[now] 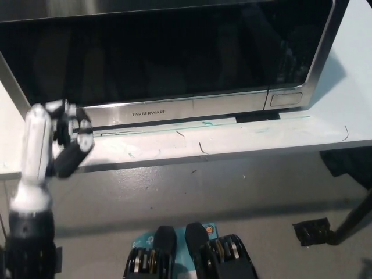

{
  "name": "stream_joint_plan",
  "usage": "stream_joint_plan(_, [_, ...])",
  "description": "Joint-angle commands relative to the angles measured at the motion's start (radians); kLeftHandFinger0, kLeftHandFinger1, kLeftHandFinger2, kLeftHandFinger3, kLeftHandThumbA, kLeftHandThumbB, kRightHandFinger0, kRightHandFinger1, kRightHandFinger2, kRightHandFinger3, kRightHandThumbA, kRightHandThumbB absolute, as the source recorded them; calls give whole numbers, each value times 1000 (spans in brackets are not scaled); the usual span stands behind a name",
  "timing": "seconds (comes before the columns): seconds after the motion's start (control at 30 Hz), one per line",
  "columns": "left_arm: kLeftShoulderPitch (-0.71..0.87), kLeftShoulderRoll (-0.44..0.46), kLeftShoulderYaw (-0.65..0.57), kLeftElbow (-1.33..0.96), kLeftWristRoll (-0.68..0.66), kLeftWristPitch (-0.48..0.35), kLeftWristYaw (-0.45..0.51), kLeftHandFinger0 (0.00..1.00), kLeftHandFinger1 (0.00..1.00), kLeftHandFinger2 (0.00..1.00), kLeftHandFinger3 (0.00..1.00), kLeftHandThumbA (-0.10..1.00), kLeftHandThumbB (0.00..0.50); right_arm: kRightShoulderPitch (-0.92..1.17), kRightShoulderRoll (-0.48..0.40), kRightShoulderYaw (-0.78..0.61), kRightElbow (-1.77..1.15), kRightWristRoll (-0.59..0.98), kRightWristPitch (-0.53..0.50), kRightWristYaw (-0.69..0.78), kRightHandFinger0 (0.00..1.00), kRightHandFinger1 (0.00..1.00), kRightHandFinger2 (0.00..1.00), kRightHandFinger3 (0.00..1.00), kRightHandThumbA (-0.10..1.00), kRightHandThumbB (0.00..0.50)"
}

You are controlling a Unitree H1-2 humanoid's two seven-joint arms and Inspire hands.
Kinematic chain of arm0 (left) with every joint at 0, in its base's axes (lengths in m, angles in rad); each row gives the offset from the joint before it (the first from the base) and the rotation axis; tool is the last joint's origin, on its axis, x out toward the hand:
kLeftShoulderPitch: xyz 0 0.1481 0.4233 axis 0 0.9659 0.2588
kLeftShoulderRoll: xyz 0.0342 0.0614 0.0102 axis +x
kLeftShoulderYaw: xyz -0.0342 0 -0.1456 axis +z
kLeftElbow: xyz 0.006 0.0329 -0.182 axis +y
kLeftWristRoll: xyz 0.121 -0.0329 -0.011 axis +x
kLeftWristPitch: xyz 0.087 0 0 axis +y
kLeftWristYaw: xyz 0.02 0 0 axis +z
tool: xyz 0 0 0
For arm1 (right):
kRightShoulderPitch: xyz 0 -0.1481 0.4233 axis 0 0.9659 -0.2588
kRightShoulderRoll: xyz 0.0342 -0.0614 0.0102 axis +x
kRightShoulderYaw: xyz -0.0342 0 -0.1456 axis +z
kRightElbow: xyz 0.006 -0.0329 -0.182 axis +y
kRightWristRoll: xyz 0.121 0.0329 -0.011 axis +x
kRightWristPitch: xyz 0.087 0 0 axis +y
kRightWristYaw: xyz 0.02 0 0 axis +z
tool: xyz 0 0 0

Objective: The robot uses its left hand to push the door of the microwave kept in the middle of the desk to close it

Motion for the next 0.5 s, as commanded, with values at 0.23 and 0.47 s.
stream_joint_plan(0.23, [191,-19,27,54,-49,-3,38,0,0,7,249,-100,86,-4,-22,-4,-14,-11,-29,-23,545,574,577,566,89,126])
stream_joint_plan(0.47, [217,-40,42,285,-36,-3,63,0,0,11,268,-100,50,-16,-29,0,-7,-3,-17,2,592,612,654,639,108,109])
